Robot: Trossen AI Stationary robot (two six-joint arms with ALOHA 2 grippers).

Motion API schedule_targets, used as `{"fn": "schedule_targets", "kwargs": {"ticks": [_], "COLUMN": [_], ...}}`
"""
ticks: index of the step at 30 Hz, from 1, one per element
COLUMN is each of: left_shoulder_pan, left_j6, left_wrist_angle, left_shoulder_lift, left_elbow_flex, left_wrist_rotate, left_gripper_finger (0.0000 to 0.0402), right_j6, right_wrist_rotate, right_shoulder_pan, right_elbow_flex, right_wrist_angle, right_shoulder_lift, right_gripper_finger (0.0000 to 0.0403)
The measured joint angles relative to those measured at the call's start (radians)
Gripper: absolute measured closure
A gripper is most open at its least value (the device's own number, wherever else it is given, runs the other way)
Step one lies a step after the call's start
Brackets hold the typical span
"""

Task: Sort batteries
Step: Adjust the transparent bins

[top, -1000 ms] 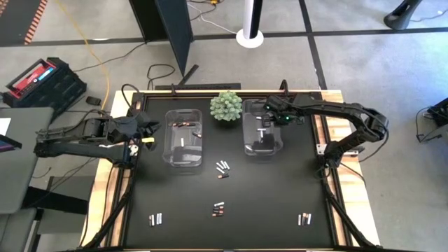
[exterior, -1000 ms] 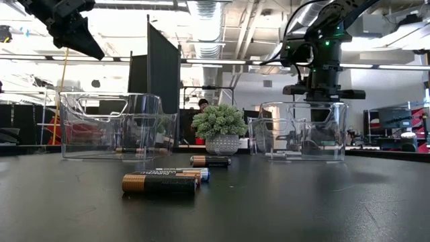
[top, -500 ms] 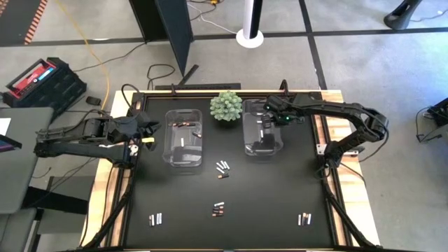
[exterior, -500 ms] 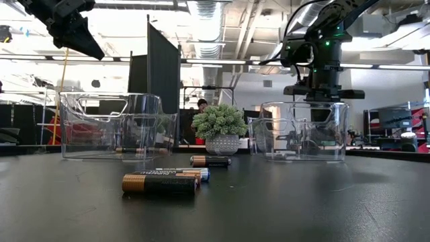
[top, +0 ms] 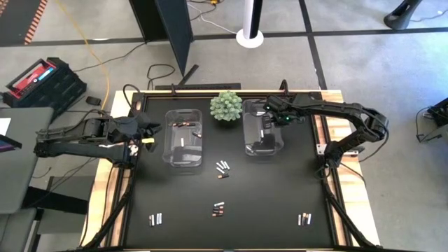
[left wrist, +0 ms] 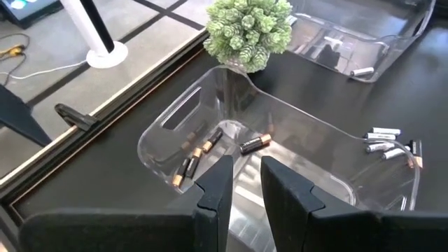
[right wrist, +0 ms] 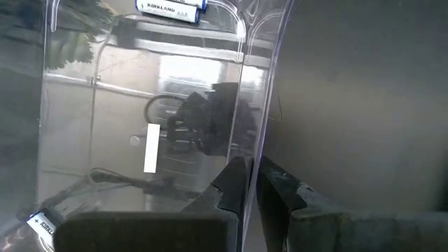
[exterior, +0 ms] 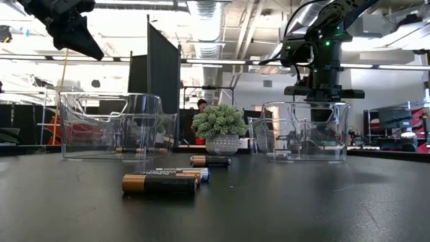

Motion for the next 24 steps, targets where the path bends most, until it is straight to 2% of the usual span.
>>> {"fn": "schedule_targets", "kwargs": {"ticks": [6, 10, 14, 19, 24], "left_shoulder_pan": [0.000, 0.000, 0.000, 0.000, 0.032], "left_j6": [-0.030, -0.026, -0.038, -0.283, -0.459], "left_wrist_angle": [-0.005, 0.001, 0.005, -0.007, -0.053], "left_shoulder_lift": [0.015, 0.031, 0.057, 0.090, 0.145], "left_elbow_flex": [0.000, 0.000, 0.000, 0.000, 0.000], "left_wrist_rotate": [0.014, 0.023, -0.027, -0.052, -0.091], "left_gripper_finger": [0.0314, 0.0278, 0.0244, 0.0236, 0.0244], "right_j6": [-0.004, -0.004, -0.004, -0.004, -0.004], "right_wrist_rotate": [0.000, 0.000, 0.000, 0.000, 0.000], "right_shoulder_pan": [0.000, 0.000, 0.000, 0.000, 0.000], "right_elbow_flex": [0.000, 0.000, 0.000, 0.000, 0.000], "right_wrist_angle": [-0.001, -0.001, -0.001, 0.000, 0.011], "right_shoulder_lift": [0.000, 0.000, 0.000, 0.000, 0.000], "right_gripper_finger": [0.0350, 0.0350, 0.0350, 0.0350, 0.0350]}}
